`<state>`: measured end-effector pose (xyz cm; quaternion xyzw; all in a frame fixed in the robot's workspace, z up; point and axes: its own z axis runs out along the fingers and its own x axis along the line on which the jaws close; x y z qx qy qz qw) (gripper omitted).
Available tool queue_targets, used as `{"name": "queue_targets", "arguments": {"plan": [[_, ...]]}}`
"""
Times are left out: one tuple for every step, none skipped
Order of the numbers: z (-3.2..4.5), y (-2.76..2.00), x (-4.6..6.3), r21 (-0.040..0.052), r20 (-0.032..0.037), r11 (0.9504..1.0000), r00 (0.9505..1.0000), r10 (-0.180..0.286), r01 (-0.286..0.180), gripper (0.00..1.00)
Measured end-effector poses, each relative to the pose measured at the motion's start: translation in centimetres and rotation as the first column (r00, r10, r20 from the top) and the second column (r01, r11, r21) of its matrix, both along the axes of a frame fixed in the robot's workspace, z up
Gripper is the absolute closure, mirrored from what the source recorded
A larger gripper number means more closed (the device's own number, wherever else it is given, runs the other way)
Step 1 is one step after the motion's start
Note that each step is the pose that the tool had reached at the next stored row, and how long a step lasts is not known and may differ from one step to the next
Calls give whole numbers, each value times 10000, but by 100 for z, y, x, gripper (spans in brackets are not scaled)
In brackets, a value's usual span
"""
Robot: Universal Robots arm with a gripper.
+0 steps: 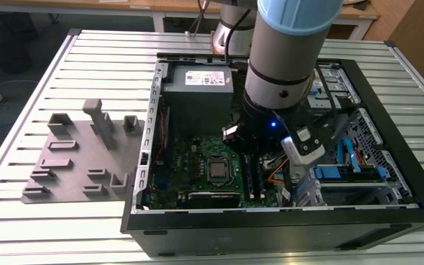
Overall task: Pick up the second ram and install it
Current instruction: 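Press down the second ram until it locks into place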
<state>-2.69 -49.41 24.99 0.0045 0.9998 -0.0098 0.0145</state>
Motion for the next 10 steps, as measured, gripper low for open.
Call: {"name": "queue_targets", "arguments": {"plan": [[2, 30, 0, 2, 1, 10000, 10000, 0, 0, 93], [4, 41, 1, 0, 1, 10000, 10000, -1, 1, 93], [5, 41, 1, 1, 1, 10000, 10000, 0, 0, 93], [5, 41, 1, 2, 1, 10000, 10000, 1, -1, 93], [5, 41, 0, 2, 1, 10000, 10000, 1, -1, 93], [5, 41, 0, 3, 0, 10000, 10000, 1, -1, 93], [5, 41, 0, 5, 0, 10000, 10000, 1, -1, 93], [6, 41, 0, 6, 0, 10000, 10000, 0, 0, 93], [6, 41, 0, 6, 0, 10000, 10000, 0, 0, 93], [6, 41, 0, 7, 0, 10000, 10000, 0, 0, 93]]}}
